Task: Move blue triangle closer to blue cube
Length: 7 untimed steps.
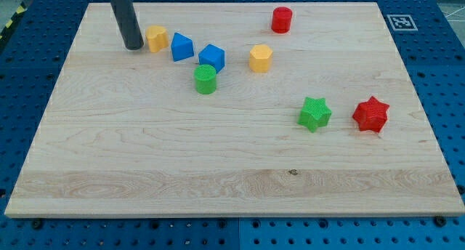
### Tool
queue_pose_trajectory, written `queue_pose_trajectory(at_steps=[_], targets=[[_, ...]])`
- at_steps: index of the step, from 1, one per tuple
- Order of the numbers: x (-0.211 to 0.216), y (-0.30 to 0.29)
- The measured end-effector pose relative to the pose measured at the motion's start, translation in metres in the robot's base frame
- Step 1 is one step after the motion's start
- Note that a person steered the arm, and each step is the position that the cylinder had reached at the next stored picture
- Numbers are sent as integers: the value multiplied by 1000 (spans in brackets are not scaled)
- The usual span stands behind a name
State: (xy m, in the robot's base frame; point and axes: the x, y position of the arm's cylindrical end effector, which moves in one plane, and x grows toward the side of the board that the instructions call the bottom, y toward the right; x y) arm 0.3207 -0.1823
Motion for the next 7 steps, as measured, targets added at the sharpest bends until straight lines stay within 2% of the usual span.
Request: queue_pose_trajectory(at_steps=[2,3,4,6,7], targets=[[34,14],[34,24],[34,67],[7,69],[-23,71]])
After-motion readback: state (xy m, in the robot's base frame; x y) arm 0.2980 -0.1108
